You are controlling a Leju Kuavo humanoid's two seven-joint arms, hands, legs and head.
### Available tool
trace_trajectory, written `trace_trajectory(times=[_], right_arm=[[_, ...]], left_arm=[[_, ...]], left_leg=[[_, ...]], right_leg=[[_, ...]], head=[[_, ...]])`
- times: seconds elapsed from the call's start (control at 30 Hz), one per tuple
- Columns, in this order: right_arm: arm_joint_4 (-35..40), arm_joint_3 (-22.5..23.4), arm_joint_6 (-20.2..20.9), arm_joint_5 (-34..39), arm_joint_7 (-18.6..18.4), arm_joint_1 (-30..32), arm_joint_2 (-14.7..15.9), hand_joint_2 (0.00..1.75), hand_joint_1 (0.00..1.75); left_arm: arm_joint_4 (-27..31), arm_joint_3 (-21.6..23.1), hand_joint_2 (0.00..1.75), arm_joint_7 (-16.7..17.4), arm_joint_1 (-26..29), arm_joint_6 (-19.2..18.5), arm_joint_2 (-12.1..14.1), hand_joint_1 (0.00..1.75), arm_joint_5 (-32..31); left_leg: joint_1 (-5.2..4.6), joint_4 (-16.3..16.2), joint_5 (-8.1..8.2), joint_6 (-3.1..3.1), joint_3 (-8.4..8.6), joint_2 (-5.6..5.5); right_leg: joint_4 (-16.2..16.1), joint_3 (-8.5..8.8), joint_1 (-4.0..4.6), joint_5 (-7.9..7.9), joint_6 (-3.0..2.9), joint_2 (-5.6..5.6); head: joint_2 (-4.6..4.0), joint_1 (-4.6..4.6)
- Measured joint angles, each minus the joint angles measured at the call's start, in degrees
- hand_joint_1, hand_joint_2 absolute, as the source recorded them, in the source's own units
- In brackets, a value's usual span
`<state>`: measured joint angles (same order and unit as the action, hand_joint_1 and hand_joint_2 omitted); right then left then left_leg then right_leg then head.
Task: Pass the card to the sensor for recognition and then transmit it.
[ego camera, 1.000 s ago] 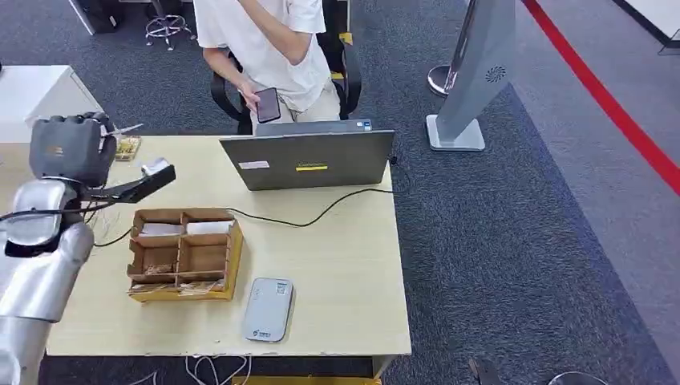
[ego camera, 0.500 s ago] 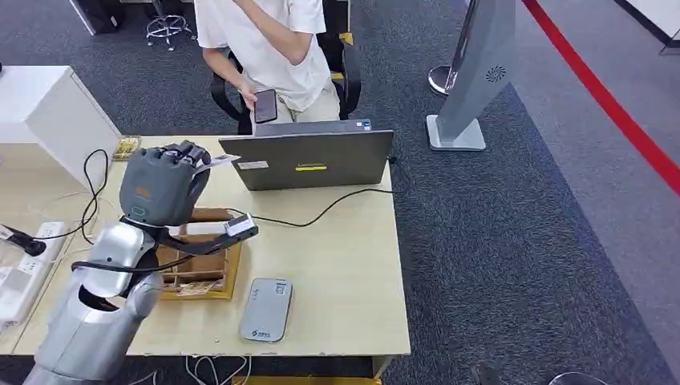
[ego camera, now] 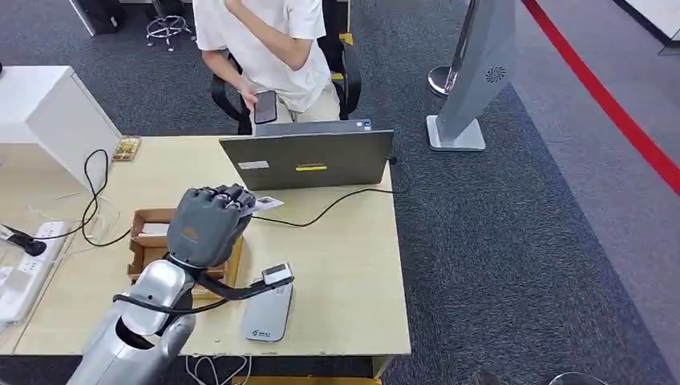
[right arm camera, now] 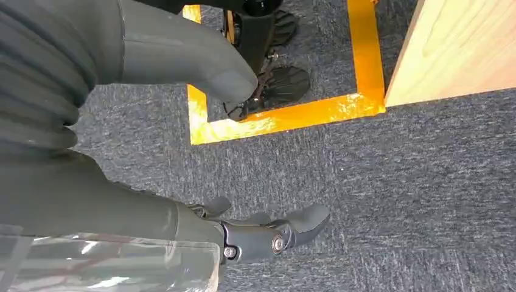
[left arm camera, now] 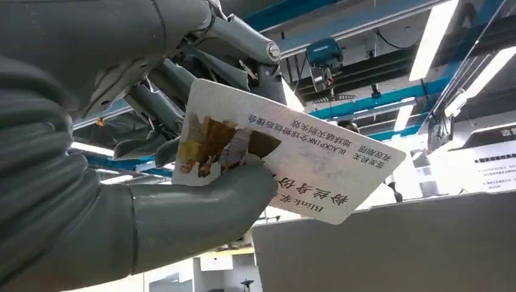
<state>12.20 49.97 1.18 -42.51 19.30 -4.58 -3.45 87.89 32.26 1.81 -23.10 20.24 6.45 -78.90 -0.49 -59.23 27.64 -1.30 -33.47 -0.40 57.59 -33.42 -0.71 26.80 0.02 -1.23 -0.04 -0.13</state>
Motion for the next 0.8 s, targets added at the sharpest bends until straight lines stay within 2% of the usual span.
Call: trace_trajectory(times=[0.17, 0.47, 0.8], right_arm=[[0.0, 0.4, -0.3, 0.4, 0.0, 0.3, -0.1, 1.75, 0.00], [-0.1, 1.7, -1.2, 0.9, -0.9, 1.0, -0.5, 1.75, 0.00], [-0.1, 2.5, -1.4, 0.4, -1.1, 1.3, -0.8, 1.75, 0.00]], left_arm=[[0.2, 1.1, 1.75, 1.9, 2.8, -2.3, -0.1, 1.75, -2.1], [1.7, 2.9, 1.75, 5.7, 11.8, -2.2, 0.7, 1.75, -6.1], [1.8, 3.0, 1.75, 6.4, 16.0, -2.3, 1.2, 1.75, -6.8]], left_leg=[[0.00, 0.0, 0.01, 0.00, 0.00, 0.01], [0.00, 0.0, 0.09, -0.04, -0.02, 0.00], [0.00, 0.0, 0.09, -0.05, 0.00, 0.00]], right_leg=[[0.0, 0.00, 0.00, 0.02, 0.01, -0.01], [0.0, 0.00, 0.00, 0.09, 0.07, -0.01], [0.0, 0.03, 0.00, 0.08, 0.08, 0.01]], head=[[0.00, 0.00], [0.00, -0.02], [0.00, 0.00]])
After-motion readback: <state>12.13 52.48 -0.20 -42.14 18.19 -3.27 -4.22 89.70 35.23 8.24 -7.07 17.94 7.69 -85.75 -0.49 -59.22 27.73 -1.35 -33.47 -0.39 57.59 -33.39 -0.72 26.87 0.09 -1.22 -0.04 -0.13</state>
